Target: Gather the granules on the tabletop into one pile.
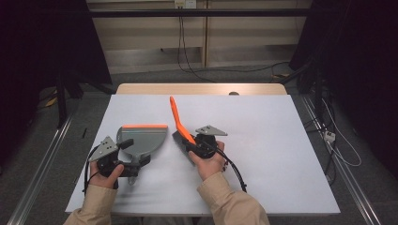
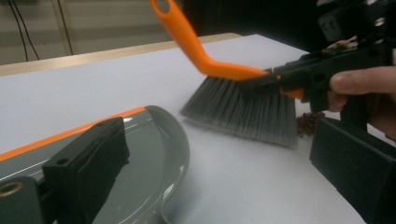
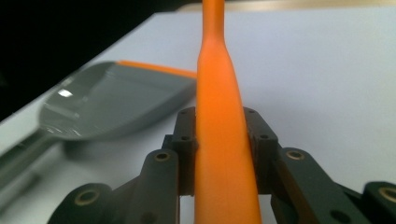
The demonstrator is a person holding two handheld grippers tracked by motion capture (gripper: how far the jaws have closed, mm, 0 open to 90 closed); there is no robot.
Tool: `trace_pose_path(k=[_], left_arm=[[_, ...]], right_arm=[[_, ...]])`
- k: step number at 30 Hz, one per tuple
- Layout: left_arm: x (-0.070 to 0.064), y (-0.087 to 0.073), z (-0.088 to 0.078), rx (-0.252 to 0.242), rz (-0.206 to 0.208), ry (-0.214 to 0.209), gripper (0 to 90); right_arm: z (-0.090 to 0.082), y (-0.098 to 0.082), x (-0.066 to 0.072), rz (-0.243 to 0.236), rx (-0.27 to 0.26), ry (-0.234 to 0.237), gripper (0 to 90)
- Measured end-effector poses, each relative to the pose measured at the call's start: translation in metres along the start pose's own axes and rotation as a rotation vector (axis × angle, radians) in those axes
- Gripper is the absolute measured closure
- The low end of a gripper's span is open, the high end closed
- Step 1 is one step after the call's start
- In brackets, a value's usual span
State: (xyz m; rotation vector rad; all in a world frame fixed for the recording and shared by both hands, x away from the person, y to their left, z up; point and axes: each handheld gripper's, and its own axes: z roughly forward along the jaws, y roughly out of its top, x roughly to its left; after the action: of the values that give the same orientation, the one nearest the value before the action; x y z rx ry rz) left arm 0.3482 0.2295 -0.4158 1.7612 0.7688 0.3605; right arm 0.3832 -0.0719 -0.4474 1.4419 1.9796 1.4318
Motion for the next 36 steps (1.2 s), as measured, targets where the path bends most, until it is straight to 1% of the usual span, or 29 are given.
trace_pose_path(k=[1,2,3,4,6,7,11,13,15,22,23,29,33,36], left_arm=[[0.000,0.000,0.000,0.000,0.000,0.000,4.2],[0.000,0.000,0.000,-0.001,-0.002,0.002,4.2],[0.000,0.000,0.000,0.000,-0.001,0.002,4.2],[0.001,0.000,0.000,0.001,0.000,0.002,4.2],[0.000,0.000,0.000,0.000,-0.001,0.002,4.2],[0.000,0.000,0.000,0.000,0.002,0.000,4.2],[-0.001,0.000,0.000,-0.001,0.002,0.000,4.2],[-0.001,0.000,0.000,0.000,0.003,-0.001,4.2],[-0.001,0.000,0.000,-0.001,0.002,-0.001,4.2],[-0.002,0.001,0.000,-0.004,0.000,-0.001,4.2],[-0.002,0.001,0.000,-0.003,0.005,-0.004,4.2],[-0.003,0.002,0.000,-0.005,0.007,-0.005,4.2],[-0.003,0.002,0.001,-0.003,0.008,-0.006,4.2],[-0.004,0.002,0.001,-0.004,0.012,-0.007,4.2]], right_arm=[[-0.001,-0.001,-0.002,0.001,-0.005,-0.019,70.7],[-0.002,-0.001,-0.004,0.019,-0.007,-0.021,70.8],[-0.004,-0.001,-0.007,0.029,0.002,-0.027,70.7],[-0.006,-0.001,-0.009,0.027,0.007,-0.043,70.6],[-0.010,-0.002,-0.013,0.049,0.012,-0.050,70.6],[-0.013,-0.003,-0.015,0.053,0.013,-0.059,70.6],[-0.020,-0.006,-0.022,0.082,0.012,-0.069,70.6],[-0.024,-0.007,-0.024,0.092,0.015,-0.075,70.6],[-0.027,-0.008,-0.025,0.089,0.015,-0.082,70.6],[-0.038,-0.012,-0.029,0.119,0.015,-0.088,70.5],[-0.039,-0.012,-0.030,0.126,0.015,-0.092,70.5],[-0.048,-0.016,-0.034,0.143,0.016,-0.099,70.5],[-0.053,-0.018,-0.035,0.152,0.017,-0.105,70.5],[-0.056,-0.019,-0.035,0.149,0.015,-0.113,70.5]])
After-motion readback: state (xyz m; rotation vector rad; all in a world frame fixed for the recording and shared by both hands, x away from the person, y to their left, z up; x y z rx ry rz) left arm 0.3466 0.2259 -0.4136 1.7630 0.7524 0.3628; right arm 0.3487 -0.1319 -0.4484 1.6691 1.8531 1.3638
